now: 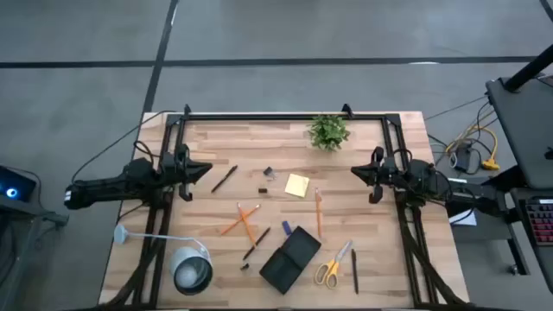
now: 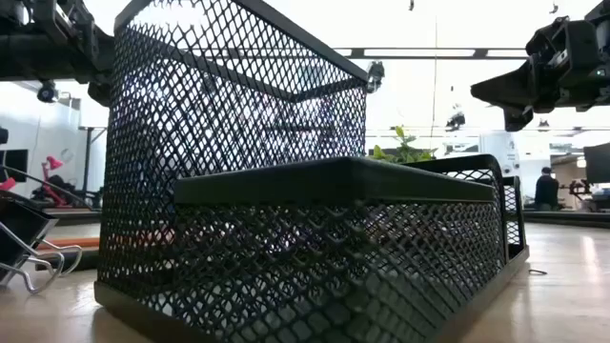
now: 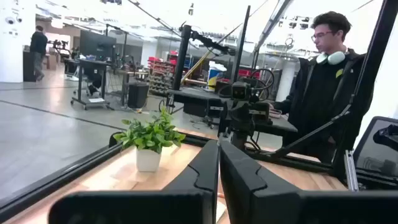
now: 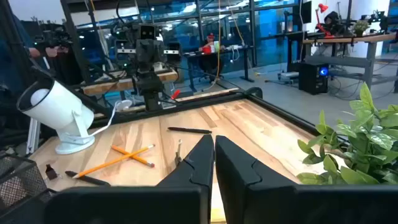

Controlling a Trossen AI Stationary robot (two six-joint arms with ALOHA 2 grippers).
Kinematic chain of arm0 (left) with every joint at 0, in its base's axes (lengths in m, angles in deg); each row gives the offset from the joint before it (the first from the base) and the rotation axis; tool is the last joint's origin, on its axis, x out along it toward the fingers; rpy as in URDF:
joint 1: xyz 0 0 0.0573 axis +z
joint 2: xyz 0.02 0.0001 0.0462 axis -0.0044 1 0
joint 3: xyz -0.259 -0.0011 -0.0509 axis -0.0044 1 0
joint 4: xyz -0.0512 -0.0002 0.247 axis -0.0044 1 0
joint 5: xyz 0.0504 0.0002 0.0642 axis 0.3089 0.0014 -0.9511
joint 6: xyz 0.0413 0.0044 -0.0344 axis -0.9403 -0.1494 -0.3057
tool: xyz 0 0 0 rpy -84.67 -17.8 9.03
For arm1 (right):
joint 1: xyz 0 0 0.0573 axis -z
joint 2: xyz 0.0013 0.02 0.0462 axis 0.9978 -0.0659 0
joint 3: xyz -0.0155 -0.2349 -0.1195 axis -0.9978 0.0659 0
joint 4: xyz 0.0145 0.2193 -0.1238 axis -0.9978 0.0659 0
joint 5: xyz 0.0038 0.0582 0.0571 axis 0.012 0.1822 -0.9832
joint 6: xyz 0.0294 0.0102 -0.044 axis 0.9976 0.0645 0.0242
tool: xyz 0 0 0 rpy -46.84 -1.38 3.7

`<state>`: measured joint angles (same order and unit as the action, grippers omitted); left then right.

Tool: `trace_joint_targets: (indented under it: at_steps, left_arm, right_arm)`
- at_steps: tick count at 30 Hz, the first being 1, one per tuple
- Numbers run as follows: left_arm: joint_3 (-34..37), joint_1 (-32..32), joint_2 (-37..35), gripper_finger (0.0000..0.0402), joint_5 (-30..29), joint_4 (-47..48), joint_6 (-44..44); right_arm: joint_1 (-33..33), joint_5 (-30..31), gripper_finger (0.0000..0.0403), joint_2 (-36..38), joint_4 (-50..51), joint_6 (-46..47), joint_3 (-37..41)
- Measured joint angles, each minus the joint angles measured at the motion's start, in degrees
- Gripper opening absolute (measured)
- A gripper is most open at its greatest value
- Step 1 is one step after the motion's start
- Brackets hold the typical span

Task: Pick and place office supplies into organizer
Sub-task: Put the middle binder clip into the desk organizer

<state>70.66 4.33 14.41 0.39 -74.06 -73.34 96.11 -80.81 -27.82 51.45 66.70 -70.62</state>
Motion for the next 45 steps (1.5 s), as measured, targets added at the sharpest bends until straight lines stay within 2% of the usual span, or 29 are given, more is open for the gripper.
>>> trace_joint_targets:
  at_steps: [15, 20, 25, 27, 29, 37, 42, 45]
  left_arm:
    - [0.0, 0.0, 0.33, 0.0, -1.38, -2.26, 0.09]
    - [0.0, -0.02, 0.67, 0.0, -1.36, -3.18, 4.51]
    - [0.0, -0.02, 0.94, 0.0, -1.36, -6.92, 4.61]
    - [0.0, -0.02, 1.03, 0.0, -1.43, -7.93, 4.55]
    - [0.0, -0.02, 1.12, 0.0, -2.43, -9.29, 4.57]
    - [0.0, 0.02, 4.33, 0.0, -4.03, -20.78, 13.02]
    - [-0.52, 0.02, 9.76, 0.0, -6.18, -33.14, 12.31]
    - [-3.51, 0.0, 13.73, 0.0, -6.11, -34.38, 10.72]
  right_arm:
    - [0.0, -0.09, 0.0008, 0.0, -0.14, 0.03, 0.0]
    - [-0.13, -0.04, 0.0008, 0.0, -0.43, 5.2, 0.0]
    - [-0.13, 0.14, 0.0008, 0.01, -6.87, 6.48, -0.01]
    - [-0.13, 2.86, 0.0008, -0.25, -8.46, 3.76, -0.02]
    - [-0.06, 5.3, 0.0008, -0.33, -9.2, 7.31, -0.02]
    - [-0.13, 5.69, 0.0008, -2.35, -17.46, 19.11, -0.02]
    - [-0.13, 4.45, 0.0008, -6.33, -32.07, 18.69, -0.65]
    - [-0.15, 4.37, 0.0008, -10.14, -28.53, 17.33, -4.73]
